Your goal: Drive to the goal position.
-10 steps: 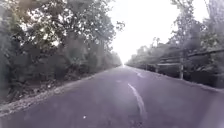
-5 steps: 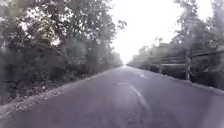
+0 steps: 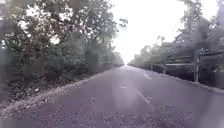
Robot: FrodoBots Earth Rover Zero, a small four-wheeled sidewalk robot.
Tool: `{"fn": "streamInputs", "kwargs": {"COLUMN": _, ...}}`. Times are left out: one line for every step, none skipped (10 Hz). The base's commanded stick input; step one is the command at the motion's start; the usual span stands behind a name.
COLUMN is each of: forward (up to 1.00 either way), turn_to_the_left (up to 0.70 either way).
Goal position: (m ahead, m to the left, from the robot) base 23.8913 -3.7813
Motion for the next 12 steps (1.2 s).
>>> {"fn": "streamInputs", "kwargs": {"forward": 1.00, "turn_to_the_left": -0.29}}
{"fn": "streamInputs", "kwargs": {"forward": 1.00, "turn_to_the_left": -0.32}}
{"fn": "streamInputs", "kwargs": {"forward": 1.00, "turn_to_the_left": -0.35}}
{"fn": "streamInputs", "kwargs": {"forward": 1.00, "turn_to_the_left": -0.35}}
{"fn": "streamInputs", "kwargs": {"forward": 1.00, "turn_to_the_left": -0.35}}
{"fn": "streamInputs", "kwargs": {"forward": 1.00, "turn_to_the_left": -0.35}}
{"fn": "streamInputs", "kwargs": {"forward": 1.00, "turn_to_the_left": -0.35}}
{"fn": "streamInputs", "kwargs": {"forward": 1.00, "turn_to_the_left": -0.35}}
{"fn": "streamInputs", "kwargs": {"forward": 1.00, "turn_to_the_left": -0.31}}
{"fn": "streamInputs", "kwargs": {"forward": 1.00, "turn_to_the_left": -0.25}}
{"fn": "streamInputs", "kwargs": {"forward": 1.00, "turn_to_the_left": 0.00}}
{"fn": "streamInputs", "kwargs": {"forward": 1.00, "turn_to_the_left": 0.00}}
